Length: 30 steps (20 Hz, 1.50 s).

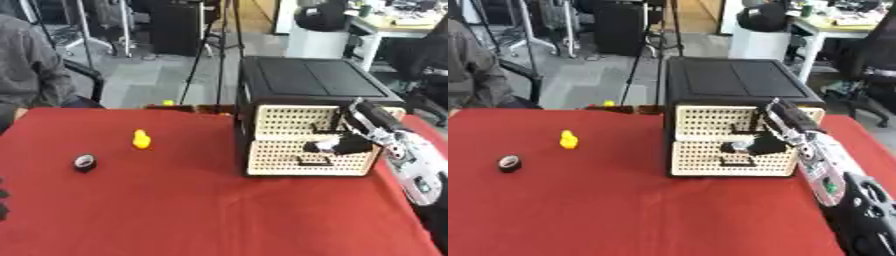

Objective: Pick up objects from table and place into drawer.

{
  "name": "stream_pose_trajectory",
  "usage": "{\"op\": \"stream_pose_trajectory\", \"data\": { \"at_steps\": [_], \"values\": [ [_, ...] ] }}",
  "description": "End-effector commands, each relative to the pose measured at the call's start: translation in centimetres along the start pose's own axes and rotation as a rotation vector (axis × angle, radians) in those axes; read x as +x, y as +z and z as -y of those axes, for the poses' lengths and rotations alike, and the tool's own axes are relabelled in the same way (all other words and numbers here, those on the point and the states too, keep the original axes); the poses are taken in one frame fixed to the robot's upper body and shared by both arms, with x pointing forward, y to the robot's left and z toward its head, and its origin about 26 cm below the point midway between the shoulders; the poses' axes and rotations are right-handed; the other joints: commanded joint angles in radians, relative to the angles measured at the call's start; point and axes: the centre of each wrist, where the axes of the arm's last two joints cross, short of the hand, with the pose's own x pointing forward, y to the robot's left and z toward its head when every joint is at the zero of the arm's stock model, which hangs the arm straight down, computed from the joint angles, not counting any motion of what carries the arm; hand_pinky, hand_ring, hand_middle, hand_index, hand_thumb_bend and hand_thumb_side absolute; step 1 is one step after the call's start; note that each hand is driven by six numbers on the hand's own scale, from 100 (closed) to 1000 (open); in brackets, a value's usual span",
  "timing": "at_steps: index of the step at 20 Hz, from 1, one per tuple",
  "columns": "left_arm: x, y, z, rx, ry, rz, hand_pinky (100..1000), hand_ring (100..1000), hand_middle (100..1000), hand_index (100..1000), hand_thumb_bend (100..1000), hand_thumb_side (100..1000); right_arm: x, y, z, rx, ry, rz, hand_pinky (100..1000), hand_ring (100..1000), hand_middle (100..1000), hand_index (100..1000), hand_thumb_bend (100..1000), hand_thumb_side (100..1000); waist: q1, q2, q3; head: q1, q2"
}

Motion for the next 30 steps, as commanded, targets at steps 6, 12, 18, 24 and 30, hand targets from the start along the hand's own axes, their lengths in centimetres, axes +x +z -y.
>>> {"op": "stream_pose_trajectory", "data": {
  "at_steps": [6, 12, 18, 24, 30],
  "values": [
    [0.7, -0.2, -0.8, -0.006, -0.031, 0.013, 531, 554, 617, 813, 167, 912, -0.3, 1.0, 0.8, 0.038, 0.049, 0.004, 192, 100, 100, 408, 901, 673, 0.006, -0.006, -0.001, 0.002, -0.001],
    [0.7, -0.3, -0.8, -0.006, -0.031, 0.013, 531, 554, 617, 813, 167, 913, -0.3, 2.1, 0.8, 0.060, 0.052, 0.005, 197, 100, 100, 409, 904, 665, 0.005, -0.006, -0.003, 0.004, -0.003],
    [0.7, -0.3, -0.9, -0.005, -0.032, 0.013, 530, 555, 618, 813, 167, 914, -0.3, 3.1, 0.9, 0.059, 0.044, 0.004, 199, 100, 100, 410, 910, 664, 0.005, -0.004, -0.004, 0.005, -0.002],
    [0.8, -0.2, -0.9, -0.004, -0.033, 0.012, 530, 555, 618, 813, 167, 915, -0.3, 3.9, 1.0, 0.049, 0.036, 0.002, 199, 100, 100, 411, 915, 666, 0.004, -0.003, -0.005, 0.007, -0.003],
    [0.8, -0.2, -0.9, -0.001, -0.034, 0.010, 530, 556, 618, 813, 168, 915, -0.2, 4.6, 1.5, 0.036, 0.037, 0.004, 197, 100, 100, 411, 914, 675, 0.003, -0.003, -0.006, 0.008, -0.003]
  ]
}}
